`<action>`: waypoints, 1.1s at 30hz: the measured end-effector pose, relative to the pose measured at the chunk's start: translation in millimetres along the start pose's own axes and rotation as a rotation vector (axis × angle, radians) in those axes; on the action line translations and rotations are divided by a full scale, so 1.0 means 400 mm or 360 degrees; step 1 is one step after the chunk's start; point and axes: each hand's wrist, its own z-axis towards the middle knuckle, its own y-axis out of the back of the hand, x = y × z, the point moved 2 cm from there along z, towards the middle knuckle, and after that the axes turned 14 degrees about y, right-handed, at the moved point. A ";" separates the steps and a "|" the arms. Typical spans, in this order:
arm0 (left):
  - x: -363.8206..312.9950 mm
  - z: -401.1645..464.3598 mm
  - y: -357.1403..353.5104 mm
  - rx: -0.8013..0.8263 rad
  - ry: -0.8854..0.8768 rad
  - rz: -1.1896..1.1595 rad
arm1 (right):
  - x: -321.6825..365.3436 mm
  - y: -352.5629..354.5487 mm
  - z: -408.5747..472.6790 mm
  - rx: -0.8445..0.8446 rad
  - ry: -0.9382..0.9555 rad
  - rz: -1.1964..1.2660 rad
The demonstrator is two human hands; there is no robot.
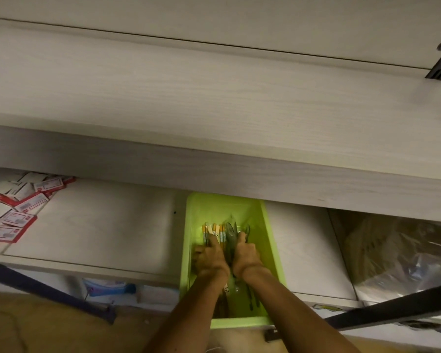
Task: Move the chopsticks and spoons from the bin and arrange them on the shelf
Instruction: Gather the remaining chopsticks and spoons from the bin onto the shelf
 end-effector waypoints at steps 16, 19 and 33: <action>0.006 0.033 0.005 0.0179 0.0128 -0.0220 | 0.004 -0.025 0.040 0.0123 0.0084 -0.0166; 0.002 0.032 -0.017 0.0130 0.0084 -0.0113 | 0.004 -0.030 0.040 0.0095 0.0144 -0.0227; 0.006 0.037 -0.007 0.0183 -0.0029 -0.0331 | 0.002 0.014 0.036 0.0074 0.0236 -0.0072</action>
